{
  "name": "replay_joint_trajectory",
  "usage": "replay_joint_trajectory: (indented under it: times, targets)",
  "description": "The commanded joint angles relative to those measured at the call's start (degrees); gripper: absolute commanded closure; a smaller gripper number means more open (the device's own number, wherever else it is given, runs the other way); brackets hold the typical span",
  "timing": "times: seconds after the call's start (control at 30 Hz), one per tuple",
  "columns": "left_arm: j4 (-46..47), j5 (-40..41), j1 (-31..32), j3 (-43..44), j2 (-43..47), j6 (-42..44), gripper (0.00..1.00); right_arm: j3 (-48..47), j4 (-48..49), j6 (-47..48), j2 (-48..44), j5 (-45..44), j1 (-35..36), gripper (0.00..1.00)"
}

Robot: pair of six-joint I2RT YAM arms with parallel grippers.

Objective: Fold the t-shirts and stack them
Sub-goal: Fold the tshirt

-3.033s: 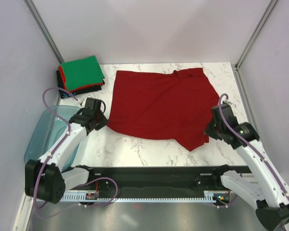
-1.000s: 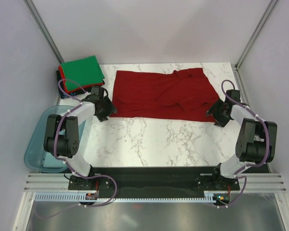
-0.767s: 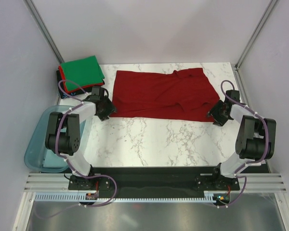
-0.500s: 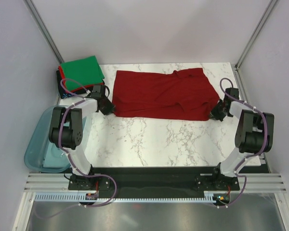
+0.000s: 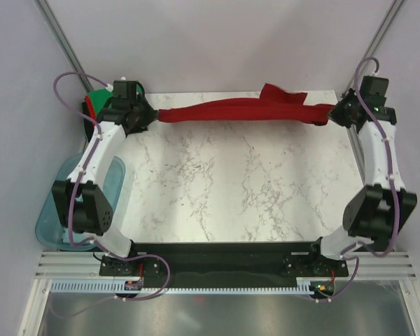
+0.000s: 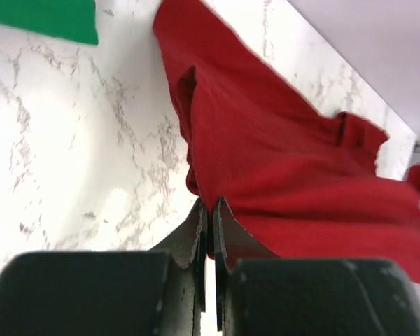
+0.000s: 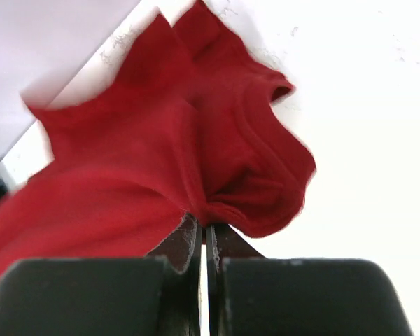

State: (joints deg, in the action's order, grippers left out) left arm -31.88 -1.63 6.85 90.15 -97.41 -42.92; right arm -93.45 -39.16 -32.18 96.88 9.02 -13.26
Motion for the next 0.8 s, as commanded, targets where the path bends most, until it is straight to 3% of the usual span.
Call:
replay_joint_trajectory:
  times: [0.0, 0.23, 0.33, 0.53, 0.6, 0.63, 0.67, 0.7, 0.77]
  targets:
    - [-4.9, 2.2, -1.0, -7.4, 7.2, 1.9, 0.98, 11.8, -5.8, 2.7, -9.3, -2.0, -1.5, 1.0]
    - [4.0, -1.2, -1.0, -37.7, 19.3, -0.6, 0.97, 41.0, 2.4, 2.4, -19.3, 1.8, -2.6, 1.0]
    - [5.7, -0.9, -1.0, -45.2, 22.6, -0.8, 0.97, 47.4, 3.9, 0.3, -22.7, 2.1, -4.7, 1.0]
    - [4.4, -1.1, -1.0, -50.2, 25.5, -0.8, 0.94, 51.0, 2.2, -1.8, -28.6, 2.1, -9.6, 0.97]
    - [4.1, -2.1, -1.0, -51.4, 26.5, -1.3, 0.92, 52.7, 1.7, -2.1, -29.8, 2.2, -10.1, 0.87]
    - [4.1, -3.1, -1.0, -51.7, 26.8, -1.8, 0.88, 53.2, 1.5, -2.4, -30.9, 2.4, -10.3, 0.76]
    - [3.9, -3.6, -1.0, -52.1, 27.3, -2.0, 0.86, 53.7, 1.4, -2.6, -31.4, 2.3, -10.6, 0.57]
    - [3.9, -4.3, -1.0, -52.8, 27.8, -2.1, 0.83, 54.7, 1.0, -2.6, -31.9, 2.2, -10.7, 0.49]
    - [3.1, -5.8, -1.0, -53.3, 30.0, -2.1, 0.62, 55.7, 0.7, -2.9, -33.9, 1.9, -11.0, 0.33]
